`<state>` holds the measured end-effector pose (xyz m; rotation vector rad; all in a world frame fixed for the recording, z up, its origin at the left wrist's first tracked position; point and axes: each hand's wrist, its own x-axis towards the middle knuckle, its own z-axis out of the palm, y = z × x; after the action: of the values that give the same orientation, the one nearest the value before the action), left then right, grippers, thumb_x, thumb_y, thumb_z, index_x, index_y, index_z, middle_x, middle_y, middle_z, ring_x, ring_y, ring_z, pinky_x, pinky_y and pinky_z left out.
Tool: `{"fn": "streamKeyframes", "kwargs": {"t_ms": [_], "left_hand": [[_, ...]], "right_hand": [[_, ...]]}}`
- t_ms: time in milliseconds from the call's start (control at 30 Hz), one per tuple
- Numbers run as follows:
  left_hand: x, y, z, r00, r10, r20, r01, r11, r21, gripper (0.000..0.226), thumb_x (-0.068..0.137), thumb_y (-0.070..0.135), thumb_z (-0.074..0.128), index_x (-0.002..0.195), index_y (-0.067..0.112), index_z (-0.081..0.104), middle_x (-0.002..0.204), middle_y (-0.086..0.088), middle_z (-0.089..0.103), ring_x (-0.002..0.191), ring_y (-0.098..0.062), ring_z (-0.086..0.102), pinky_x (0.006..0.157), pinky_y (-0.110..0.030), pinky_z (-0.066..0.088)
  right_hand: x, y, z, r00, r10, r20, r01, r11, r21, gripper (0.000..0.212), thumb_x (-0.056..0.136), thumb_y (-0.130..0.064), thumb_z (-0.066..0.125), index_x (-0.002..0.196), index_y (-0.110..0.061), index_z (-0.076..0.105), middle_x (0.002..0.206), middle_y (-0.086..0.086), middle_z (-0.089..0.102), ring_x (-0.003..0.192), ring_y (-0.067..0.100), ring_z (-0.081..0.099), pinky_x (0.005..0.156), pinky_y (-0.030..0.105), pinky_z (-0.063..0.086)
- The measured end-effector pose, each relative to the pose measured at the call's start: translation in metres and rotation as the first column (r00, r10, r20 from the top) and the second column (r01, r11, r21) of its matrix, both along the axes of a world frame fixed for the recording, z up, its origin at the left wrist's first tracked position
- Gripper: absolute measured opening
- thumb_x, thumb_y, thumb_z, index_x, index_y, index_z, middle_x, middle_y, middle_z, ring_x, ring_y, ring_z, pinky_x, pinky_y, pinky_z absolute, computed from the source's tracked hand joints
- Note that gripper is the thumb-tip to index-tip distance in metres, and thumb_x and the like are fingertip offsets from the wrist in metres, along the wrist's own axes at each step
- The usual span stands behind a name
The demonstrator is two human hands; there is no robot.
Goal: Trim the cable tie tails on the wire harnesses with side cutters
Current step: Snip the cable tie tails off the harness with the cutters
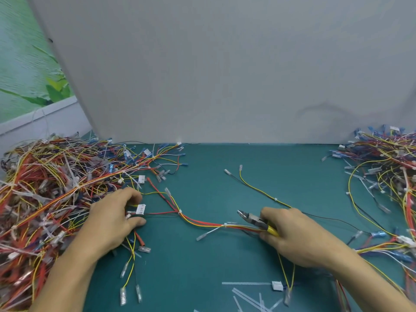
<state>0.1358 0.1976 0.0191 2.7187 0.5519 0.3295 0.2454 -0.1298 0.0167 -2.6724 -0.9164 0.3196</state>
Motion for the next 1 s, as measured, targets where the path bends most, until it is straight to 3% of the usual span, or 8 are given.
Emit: {"fn": "streamKeyframes", "kwargs": {"t_ms": [133, 233, 367, 500, 633, 800, 1000], "left_hand": [[0.004, -0.002, -0.007, 0.997, -0.042, 0.066, 0.039, 0.998, 0.055, 0.031, 0.068, 0.021, 0.085, 0.094, 0.023, 0.068, 0.088, 0.011, 0.061, 0.09, -0.019, 0.059, 0.085, -0.039, 0.045], [0.006, 0.003, -0.011, 0.99, -0.054, 0.132, 0.051, 0.998, 0.024, 0.035, 0.072, 0.016, 0.082, 0.106, 0.017, 0.072, 0.09, 0.009, 0.061, 0.086, -0.014, 0.057, 0.079, -0.028, 0.041], [0.006, 0.007, -0.014, 0.98, -0.042, 0.194, 0.046, 0.999, -0.017, 0.018, 0.085, 0.017, 0.071, 0.103, 0.018, 0.074, 0.088, 0.012, 0.063, 0.085, -0.011, 0.057, 0.074, -0.02, 0.035], [0.007, 0.011, -0.018, 0.973, 0.041, 0.229, 0.011, 0.976, -0.218, 0.014, 0.095, 0.018, 0.057, 0.095, 0.026, 0.067, 0.085, 0.009, 0.071, 0.085, -0.01, 0.064, 0.073, -0.026, 0.042], [0.009, 0.011, -0.013, 0.897, 0.156, 0.414, 0.037, 0.906, -0.422, 0.027, 0.099, 0.009, 0.047, 0.087, 0.028, 0.062, 0.076, 0.003, 0.069, 0.07, 0.0, 0.064, 0.068, -0.011, 0.045], [0.011, 0.012, -0.013, 0.849, 0.24, 0.472, 0.066, 0.836, -0.545, 0.029, 0.101, 0.011, 0.041, 0.09, 0.028, 0.062, 0.077, -0.001, 0.065, 0.078, -0.023, 0.064, 0.076, -0.035, 0.046], [0.009, 0.009, -0.013, 0.919, 0.18, 0.35, -0.01, 0.9, -0.436, 0.026, 0.097, 0.013, 0.05, 0.085, 0.031, 0.065, 0.084, 0.005, 0.069, 0.083, -0.014, 0.065, 0.073, -0.026, 0.045]], "right_hand": [[-0.001, 0.001, 0.0, 1.0, 0.013, 0.015, -0.012, 1.0, -0.022, 0.025, 0.092, -0.043, 0.049, 0.077, -0.029, 0.035, 0.08, -0.007, 0.054, 0.08, 0.021, 0.049, 0.071, 0.038, 0.046], [-0.002, 0.002, -0.002, 1.0, 0.016, 0.015, -0.016, 1.0, -0.024, 0.022, 0.092, -0.043, 0.048, 0.081, -0.027, 0.038, 0.081, -0.006, 0.055, 0.081, 0.023, 0.051, 0.071, 0.038, 0.046], [-0.002, 0.003, -0.003, 1.0, 0.002, 0.02, -0.002, 1.0, -0.004, 0.02, 0.092, -0.043, 0.048, 0.086, -0.025, 0.041, 0.079, -0.007, 0.054, 0.08, 0.021, 0.051, 0.068, 0.036, 0.044], [-0.002, 0.004, -0.001, 1.0, 0.005, 0.01, -0.005, 0.999, 0.039, 0.018, 0.093, -0.04, 0.05, 0.084, -0.027, 0.042, 0.077, -0.007, 0.053, 0.077, 0.018, 0.048, 0.07, 0.036, 0.045], [-0.004, 0.005, 0.0, 1.0, -0.002, 0.017, 0.001, 0.999, 0.045, 0.018, 0.092, -0.04, 0.05, 0.086, -0.025, 0.043, 0.074, -0.007, 0.051, 0.076, 0.019, 0.048, 0.068, 0.036, 0.043], [-0.001, 0.002, 0.001, 1.0, -0.007, 0.001, 0.007, 0.999, 0.053, 0.019, 0.092, -0.038, 0.052, 0.083, -0.024, 0.043, 0.075, -0.007, 0.053, 0.075, 0.017, 0.049, 0.069, 0.036, 0.045], [0.017, -0.019, 0.011, 0.986, -0.167, 0.021, 0.166, 0.985, 0.056, 0.02, 0.091, -0.033, 0.055, 0.077, -0.024, 0.045, 0.075, -0.005, 0.055, 0.079, 0.022, 0.053, 0.068, 0.035, 0.045]]}}
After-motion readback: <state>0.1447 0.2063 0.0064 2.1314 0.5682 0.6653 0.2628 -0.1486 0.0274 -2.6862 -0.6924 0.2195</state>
